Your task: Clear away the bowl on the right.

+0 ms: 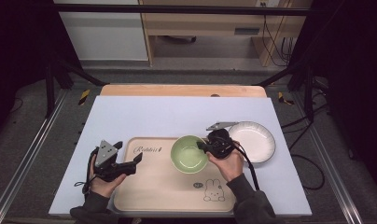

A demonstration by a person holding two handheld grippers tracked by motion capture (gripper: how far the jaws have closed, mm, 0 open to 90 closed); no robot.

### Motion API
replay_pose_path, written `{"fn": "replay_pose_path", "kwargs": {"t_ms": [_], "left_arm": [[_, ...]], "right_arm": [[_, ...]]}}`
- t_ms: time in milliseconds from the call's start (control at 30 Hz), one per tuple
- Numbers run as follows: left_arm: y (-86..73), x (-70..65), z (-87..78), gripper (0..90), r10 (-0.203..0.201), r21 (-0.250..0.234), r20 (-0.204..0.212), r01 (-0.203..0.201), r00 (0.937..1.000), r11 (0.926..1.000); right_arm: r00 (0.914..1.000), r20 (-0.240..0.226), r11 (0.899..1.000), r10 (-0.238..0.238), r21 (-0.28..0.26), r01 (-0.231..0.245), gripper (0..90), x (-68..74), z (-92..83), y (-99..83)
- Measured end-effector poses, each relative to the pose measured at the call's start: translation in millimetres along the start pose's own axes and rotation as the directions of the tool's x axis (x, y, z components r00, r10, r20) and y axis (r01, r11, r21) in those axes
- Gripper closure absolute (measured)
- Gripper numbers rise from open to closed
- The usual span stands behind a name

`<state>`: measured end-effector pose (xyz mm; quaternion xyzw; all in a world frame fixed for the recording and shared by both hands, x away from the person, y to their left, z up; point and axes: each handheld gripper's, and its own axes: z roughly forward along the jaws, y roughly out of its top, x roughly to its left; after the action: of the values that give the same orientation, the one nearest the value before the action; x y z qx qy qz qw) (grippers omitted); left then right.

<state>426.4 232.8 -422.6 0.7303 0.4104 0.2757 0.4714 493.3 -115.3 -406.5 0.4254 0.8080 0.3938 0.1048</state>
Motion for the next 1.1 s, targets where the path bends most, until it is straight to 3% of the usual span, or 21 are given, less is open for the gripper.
{"fn": "replay_pose_path", "kwargs": {"t_ms": [1100], "left_arm": [[0.0,-1.3,0.7,15.0,-0.001,-0.005,0.005,0.001,1.0000,1.0000]], "right_arm": [[0.9987,-0.050,0.999,-0.009,0.040,0.011,82.8,11.1,17.4,-4.1]]}}
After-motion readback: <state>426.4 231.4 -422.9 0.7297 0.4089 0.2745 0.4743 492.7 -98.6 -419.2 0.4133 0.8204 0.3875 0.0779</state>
